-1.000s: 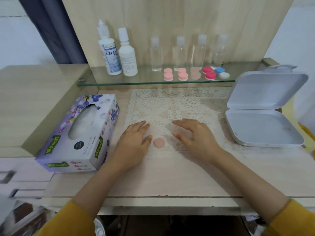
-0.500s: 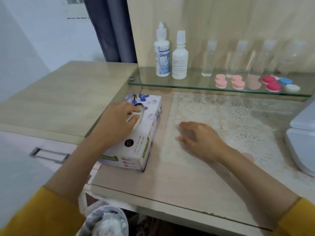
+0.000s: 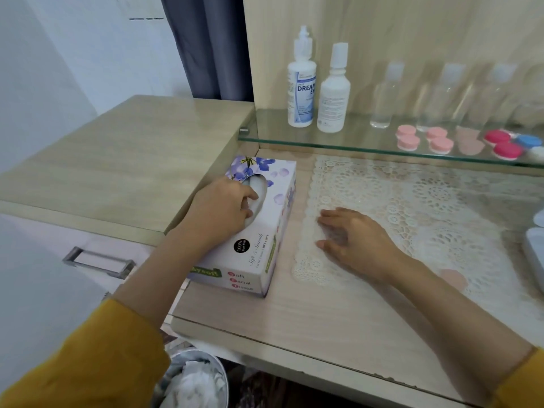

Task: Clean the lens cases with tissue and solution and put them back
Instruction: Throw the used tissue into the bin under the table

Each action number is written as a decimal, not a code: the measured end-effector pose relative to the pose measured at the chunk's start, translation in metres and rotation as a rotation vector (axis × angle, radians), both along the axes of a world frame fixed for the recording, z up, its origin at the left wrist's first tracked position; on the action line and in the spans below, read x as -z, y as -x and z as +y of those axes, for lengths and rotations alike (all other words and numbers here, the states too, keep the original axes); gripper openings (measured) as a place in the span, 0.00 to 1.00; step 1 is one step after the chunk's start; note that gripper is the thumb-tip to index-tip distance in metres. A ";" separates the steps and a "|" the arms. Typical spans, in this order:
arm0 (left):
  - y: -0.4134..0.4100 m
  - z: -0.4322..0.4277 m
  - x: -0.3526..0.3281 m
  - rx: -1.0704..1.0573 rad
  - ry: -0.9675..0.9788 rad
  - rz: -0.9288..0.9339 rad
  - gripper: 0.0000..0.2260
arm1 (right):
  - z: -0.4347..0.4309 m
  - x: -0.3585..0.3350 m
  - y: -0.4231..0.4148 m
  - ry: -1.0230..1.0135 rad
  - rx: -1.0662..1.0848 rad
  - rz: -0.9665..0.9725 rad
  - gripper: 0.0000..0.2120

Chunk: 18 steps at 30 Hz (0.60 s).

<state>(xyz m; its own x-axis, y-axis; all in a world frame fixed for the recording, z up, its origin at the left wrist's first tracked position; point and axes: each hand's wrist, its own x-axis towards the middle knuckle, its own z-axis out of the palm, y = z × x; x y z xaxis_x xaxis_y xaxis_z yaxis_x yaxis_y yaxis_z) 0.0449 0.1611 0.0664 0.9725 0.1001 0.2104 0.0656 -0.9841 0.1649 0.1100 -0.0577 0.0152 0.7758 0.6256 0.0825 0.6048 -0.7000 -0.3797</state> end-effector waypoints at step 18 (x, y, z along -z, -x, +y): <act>-0.002 0.003 0.003 -0.017 0.214 -0.164 0.12 | -0.001 0.002 0.000 -0.024 -0.010 0.006 0.24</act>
